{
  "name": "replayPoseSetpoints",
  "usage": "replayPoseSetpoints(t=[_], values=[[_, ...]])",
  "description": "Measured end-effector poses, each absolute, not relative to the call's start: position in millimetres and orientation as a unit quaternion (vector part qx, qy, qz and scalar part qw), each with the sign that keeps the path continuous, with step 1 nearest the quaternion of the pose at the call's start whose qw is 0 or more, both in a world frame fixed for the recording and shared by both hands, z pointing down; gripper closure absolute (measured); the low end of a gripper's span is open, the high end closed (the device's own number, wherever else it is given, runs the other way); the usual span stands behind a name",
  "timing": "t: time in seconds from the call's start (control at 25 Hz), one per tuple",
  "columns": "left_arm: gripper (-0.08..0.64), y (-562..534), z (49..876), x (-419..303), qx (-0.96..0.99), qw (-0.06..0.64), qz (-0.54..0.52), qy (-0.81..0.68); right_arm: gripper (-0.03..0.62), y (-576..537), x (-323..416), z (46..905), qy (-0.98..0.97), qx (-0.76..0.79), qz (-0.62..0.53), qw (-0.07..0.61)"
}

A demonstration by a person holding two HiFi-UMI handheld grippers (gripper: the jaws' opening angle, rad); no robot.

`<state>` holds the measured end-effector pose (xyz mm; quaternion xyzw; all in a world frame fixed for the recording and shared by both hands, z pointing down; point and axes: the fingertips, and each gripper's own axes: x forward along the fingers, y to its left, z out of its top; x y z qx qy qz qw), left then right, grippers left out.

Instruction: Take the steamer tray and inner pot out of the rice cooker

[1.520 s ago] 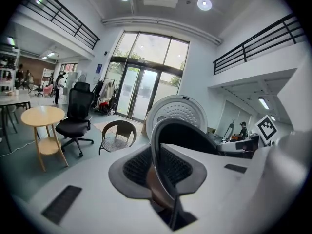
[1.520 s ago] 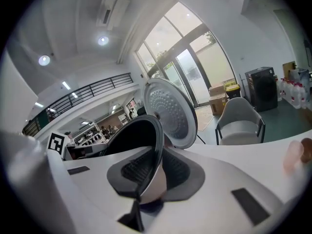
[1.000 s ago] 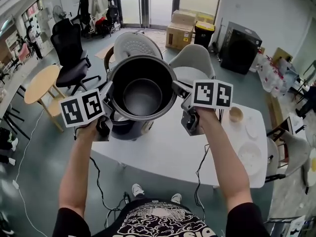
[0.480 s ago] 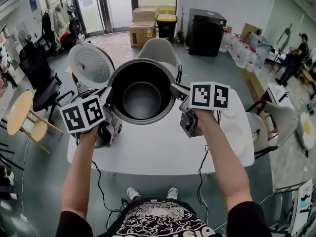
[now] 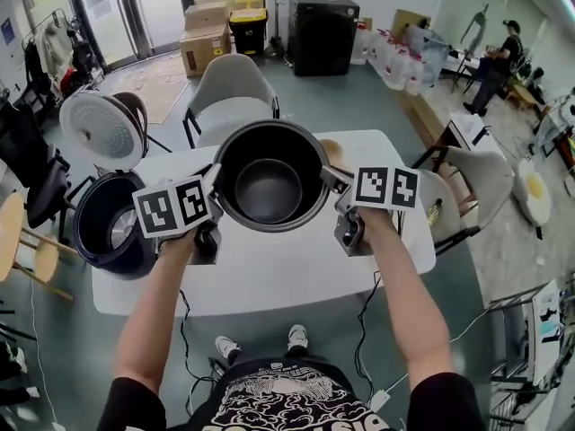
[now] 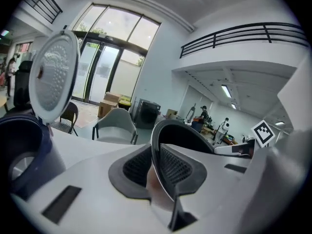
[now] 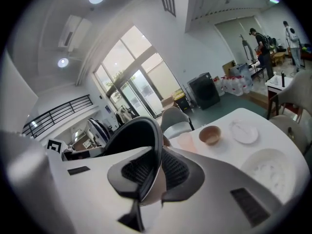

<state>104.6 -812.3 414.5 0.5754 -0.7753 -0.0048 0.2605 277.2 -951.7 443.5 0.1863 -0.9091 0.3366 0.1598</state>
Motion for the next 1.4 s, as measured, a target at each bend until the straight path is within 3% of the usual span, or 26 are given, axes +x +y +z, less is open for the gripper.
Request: replayPoseSetpoints(t=[0.68,1.4], values=[[0.489,-862,578,189,0.554,0.377,0.058,-0.74,0.528,-1001,365,587,-0.862,0.235,0.369,0.256],[0.479,-862,594,191,0.556,0.384,0.054,-0.735,0.525,-1007,361,603,-0.859,0.235,0.371,0.263]])
